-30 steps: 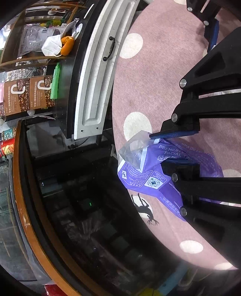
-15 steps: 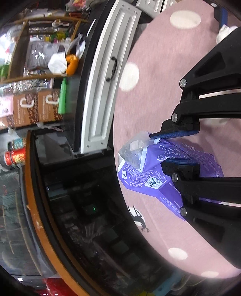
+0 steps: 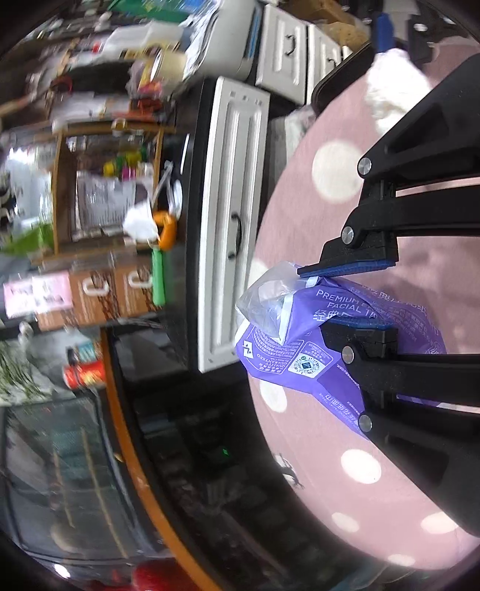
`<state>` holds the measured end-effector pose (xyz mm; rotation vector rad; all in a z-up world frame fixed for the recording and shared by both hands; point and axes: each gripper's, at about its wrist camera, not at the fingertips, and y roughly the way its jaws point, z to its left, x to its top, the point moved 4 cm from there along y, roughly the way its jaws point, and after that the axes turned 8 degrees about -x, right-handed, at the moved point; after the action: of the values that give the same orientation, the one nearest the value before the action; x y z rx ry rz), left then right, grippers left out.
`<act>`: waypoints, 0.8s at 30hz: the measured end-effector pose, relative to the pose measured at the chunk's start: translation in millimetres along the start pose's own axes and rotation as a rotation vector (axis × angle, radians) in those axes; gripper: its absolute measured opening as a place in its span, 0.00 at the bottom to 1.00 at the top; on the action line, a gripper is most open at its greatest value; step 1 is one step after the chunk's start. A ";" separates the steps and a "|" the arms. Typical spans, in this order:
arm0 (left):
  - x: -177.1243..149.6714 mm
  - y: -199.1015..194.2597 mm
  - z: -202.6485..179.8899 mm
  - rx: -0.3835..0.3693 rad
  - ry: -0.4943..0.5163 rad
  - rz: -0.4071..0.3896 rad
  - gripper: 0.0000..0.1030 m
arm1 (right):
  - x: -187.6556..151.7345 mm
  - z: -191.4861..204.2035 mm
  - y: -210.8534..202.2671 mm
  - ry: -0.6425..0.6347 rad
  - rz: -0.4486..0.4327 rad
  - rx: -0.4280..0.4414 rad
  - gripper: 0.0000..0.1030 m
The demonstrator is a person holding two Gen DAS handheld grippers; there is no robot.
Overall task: Collect trash
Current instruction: 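Carry the white tissue over the bin and release it with the right tool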
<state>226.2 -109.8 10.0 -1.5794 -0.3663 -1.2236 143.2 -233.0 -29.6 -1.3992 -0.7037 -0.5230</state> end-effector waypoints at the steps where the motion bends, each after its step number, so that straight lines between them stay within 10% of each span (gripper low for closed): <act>1: -0.3 -3.4 -6.5 -0.005 0.012 -0.007 0.19 | -4.7 -6.5 -3.1 0.013 0.001 -0.008 0.22; 24: -14.2 -56.3 -184.9 -0.274 0.171 -0.115 0.19 | -129.3 -147.7 -39.8 0.315 0.120 -0.227 0.22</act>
<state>83.1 -240.4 13.7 -1.6865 -0.1870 -1.5384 45.1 -393.6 -98.3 -1.5150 -0.3111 -0.7259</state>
